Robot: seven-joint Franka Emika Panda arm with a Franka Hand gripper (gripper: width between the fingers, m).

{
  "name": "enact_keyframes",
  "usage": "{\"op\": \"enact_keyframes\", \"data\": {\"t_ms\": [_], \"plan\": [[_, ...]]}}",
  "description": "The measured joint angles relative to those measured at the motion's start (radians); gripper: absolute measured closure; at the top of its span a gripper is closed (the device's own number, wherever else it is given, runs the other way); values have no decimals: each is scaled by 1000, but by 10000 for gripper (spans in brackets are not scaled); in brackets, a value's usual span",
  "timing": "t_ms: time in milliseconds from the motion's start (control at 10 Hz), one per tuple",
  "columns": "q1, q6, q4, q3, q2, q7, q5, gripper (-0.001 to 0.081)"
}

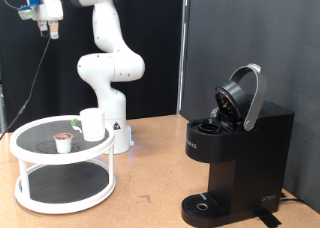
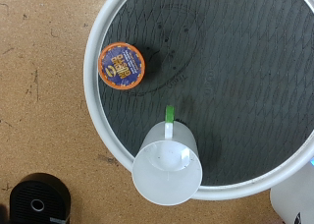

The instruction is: Make a cup of coffee with the keurig machine

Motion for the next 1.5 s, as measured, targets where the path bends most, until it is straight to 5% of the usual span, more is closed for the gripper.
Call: {"op": "enact_keyframes", "data": {"t_ms": [300, 600, 800, 1100, 1500], "plan": [[11, -1, -6, -10, -4, -83, 39, -2], [74, 12, -7, -41, 41, -222, 75, -2], [104, 93, -12, -57, 102, -265, 88, -2], [107, 117, -12, -58, 121, -294, 95, -2], [117, 93, -18, -77, 131, -486, 106, -2]]}}
